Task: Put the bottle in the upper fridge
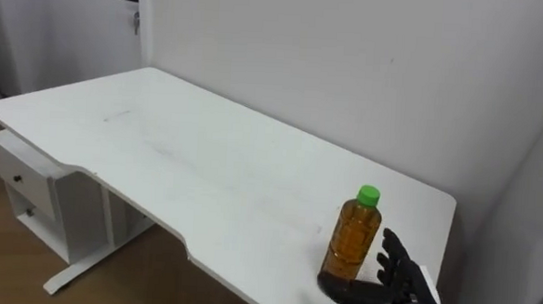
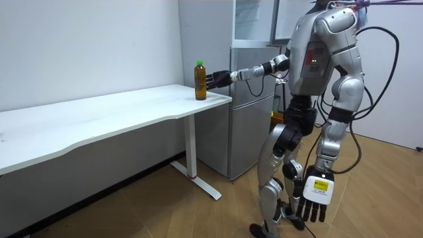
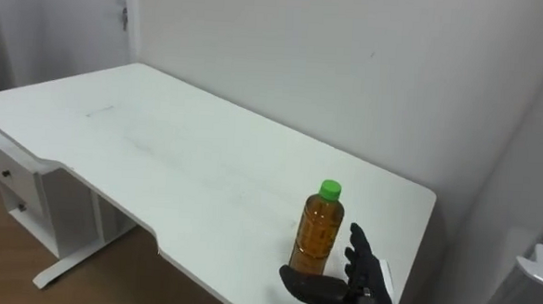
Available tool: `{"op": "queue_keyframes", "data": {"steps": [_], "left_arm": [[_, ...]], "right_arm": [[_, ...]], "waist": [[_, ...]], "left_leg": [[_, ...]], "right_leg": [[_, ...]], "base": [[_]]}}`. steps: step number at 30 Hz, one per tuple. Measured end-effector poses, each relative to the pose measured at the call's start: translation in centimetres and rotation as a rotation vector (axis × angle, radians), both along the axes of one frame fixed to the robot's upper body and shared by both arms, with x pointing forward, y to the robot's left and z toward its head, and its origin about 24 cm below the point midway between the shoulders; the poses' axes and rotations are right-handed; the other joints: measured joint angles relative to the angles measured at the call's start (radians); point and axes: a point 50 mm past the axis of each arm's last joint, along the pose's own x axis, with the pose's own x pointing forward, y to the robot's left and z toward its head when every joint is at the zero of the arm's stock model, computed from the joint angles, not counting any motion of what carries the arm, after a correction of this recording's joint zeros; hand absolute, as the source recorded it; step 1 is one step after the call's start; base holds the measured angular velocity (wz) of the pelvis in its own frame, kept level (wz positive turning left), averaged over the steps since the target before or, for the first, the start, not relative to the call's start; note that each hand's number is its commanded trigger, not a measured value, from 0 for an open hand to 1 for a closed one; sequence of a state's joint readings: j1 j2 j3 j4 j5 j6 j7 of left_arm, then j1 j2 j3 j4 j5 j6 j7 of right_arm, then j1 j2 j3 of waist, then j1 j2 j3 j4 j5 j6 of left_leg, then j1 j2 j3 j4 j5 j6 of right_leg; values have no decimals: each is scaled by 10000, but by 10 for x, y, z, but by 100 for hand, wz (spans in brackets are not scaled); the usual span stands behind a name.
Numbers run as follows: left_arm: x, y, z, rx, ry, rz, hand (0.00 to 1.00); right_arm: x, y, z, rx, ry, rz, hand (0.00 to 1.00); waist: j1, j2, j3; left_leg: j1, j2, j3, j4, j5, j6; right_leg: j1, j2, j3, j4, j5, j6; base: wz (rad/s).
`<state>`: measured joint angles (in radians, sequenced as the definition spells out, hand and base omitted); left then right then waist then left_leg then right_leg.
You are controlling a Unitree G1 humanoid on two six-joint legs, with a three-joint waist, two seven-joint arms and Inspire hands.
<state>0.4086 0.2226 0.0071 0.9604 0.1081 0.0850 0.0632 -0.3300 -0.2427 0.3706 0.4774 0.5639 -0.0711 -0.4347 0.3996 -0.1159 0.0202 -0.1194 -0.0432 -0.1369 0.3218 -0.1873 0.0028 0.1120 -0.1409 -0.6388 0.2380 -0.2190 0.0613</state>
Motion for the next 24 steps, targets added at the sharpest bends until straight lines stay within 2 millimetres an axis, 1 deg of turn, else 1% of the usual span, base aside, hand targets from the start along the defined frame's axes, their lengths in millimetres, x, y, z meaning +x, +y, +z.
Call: {"op": "queue_keyframes", "data": {"steps": [2,8,14,20,24], "left_arm": [[0,1,0,27,-51,158,0],[1,5,2,53,-174,406,0],[3,11,4,124,-360,604,0],[0,12,5,124,-273,596,0],[-2,13,5,130,-221,605,0]], "right_arm": [[0,-2,-3,-37,157,-139,0],[-1,-4,-5,203,290,-325,0],[-4,-12,-17,111,848,-819,0],[1,-14,-14,65,738,-1019,0],[6,-14,-10,-4,645,-1110,0]], "waist": [[45,-9,-10],[136,2,-7],[211,31,9],[203,40,14],[225,44,17]], "left_leg": [[4,-2,16,1,4,5],[-13,-4,9,18,11,4],[-103,-22,-3,52,20,20],[-185,-24,-24,52,31,18],[-295,-33,-61,53,52,25]], "right_leg": [[-6,-4,20,1,0,0],[15,0,5,-1,0,-1],[-5,-14,-40,-1,0,-1],[-81,-8,-39,3,1,-2],[-143,-9,-126,0,1,-2]], "base": [[0],[0],[2],[1],[7]]}}
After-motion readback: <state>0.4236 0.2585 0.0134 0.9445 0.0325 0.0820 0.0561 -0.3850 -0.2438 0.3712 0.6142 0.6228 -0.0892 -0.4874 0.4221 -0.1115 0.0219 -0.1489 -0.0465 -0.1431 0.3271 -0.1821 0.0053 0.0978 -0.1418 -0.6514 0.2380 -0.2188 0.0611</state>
